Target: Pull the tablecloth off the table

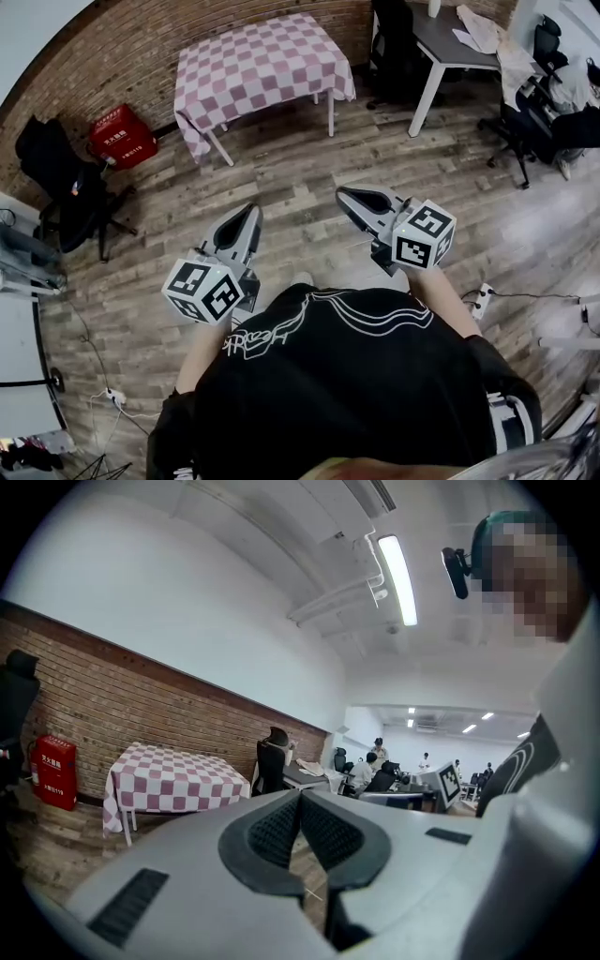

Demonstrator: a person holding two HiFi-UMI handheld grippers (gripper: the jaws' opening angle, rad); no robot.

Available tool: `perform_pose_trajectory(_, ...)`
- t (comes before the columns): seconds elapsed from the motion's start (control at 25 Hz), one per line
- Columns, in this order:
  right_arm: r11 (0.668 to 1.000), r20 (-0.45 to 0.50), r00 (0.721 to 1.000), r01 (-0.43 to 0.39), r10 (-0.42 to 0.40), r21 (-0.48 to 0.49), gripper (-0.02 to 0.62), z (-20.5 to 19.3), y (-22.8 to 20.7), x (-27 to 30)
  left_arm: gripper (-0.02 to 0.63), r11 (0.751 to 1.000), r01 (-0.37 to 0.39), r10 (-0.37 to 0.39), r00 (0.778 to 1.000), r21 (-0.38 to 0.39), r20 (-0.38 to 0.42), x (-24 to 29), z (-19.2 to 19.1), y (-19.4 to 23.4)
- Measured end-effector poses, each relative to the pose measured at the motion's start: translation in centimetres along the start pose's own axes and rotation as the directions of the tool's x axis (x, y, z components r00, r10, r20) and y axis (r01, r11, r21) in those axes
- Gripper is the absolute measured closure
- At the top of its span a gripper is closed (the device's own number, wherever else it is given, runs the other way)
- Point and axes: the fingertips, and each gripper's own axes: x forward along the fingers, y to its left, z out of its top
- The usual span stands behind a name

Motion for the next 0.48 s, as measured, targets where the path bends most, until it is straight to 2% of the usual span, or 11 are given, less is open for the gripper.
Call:
perform_pose_trajectory(0.16, 0.997, 0.039, 0.999, -0.009, 0.006, 0.072, 0.598, 0.0, -1.2, 0.5, 0.6, 0.999, -0.003, 0.003, 1.0, -0.034, -0.006, 0.8, -0.6, 1.4)
perform_pose_trajectory(0.32, 0.997, -0.006, 0.999, 0.049, -0.049, 0.051, 0.597, -1.2, -3.5, 1.4, 0.6, 0.999, -0.007, 0.007, 1.0, -0.051, -0.013, 2.1, -1.2, 3.4)
perform_pose_trajectory(0.48, 0.995, -0.014, 0.998, 0.058, -0.057, 0.08, 0.597, -1.8, -5.7, 3.2, 0.6, 0.998, 0.002, -0.003, 1.0, -0.067, -0.018, 3.9, -1.6, 5.9)
